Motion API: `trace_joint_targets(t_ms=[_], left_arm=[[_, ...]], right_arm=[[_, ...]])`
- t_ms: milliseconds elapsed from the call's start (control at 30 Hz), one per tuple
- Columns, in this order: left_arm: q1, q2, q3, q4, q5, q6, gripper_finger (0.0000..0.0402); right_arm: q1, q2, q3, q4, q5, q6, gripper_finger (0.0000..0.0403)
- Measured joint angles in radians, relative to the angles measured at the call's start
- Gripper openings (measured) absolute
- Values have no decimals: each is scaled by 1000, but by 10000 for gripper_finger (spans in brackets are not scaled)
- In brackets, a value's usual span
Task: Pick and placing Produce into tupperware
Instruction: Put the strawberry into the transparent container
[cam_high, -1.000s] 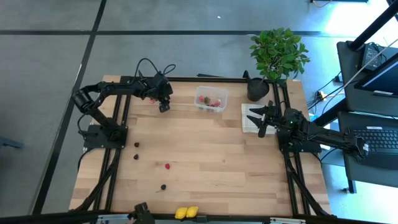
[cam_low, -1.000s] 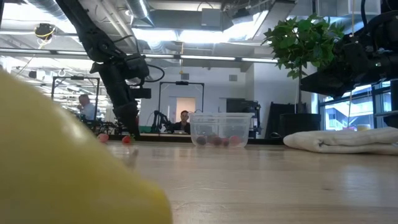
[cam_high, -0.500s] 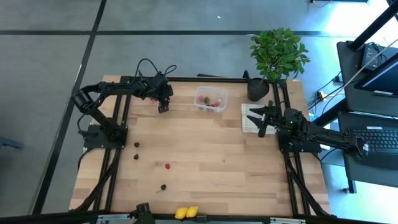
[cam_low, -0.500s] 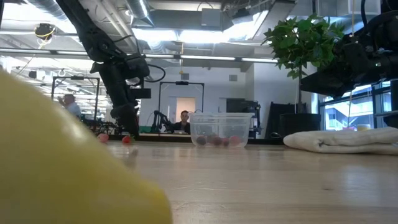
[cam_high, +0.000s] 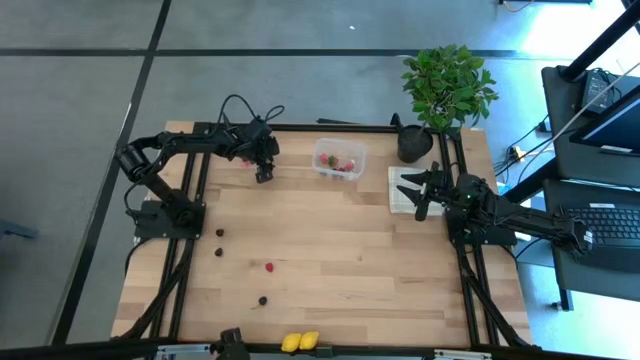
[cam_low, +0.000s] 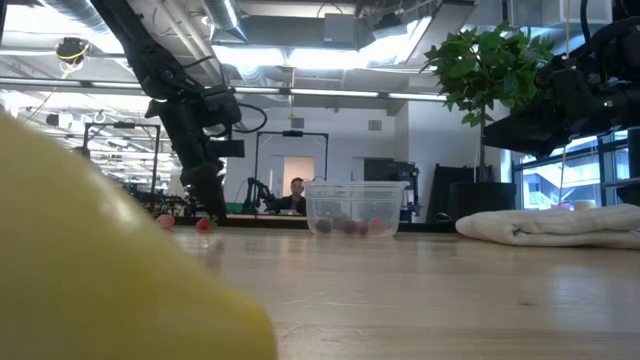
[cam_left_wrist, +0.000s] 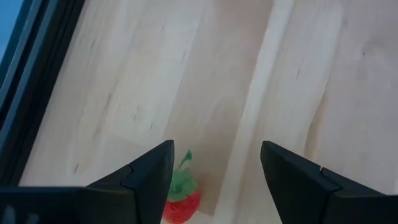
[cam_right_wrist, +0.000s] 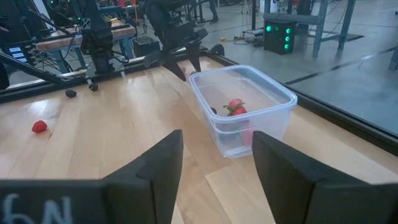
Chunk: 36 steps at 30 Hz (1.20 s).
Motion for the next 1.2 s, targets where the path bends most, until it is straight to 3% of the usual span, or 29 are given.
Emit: trace_joint_targets(t_ms=[300, 1200], left_arm=[[5, 0, 0, -16, 0, -16, 227], [-1, 0, 0, 1, -52, -1, 91]], right_arm=[[0, 0, 0, 0, 0, 0, 195], [0, 0, 0, 0, 0, 0, 195]])
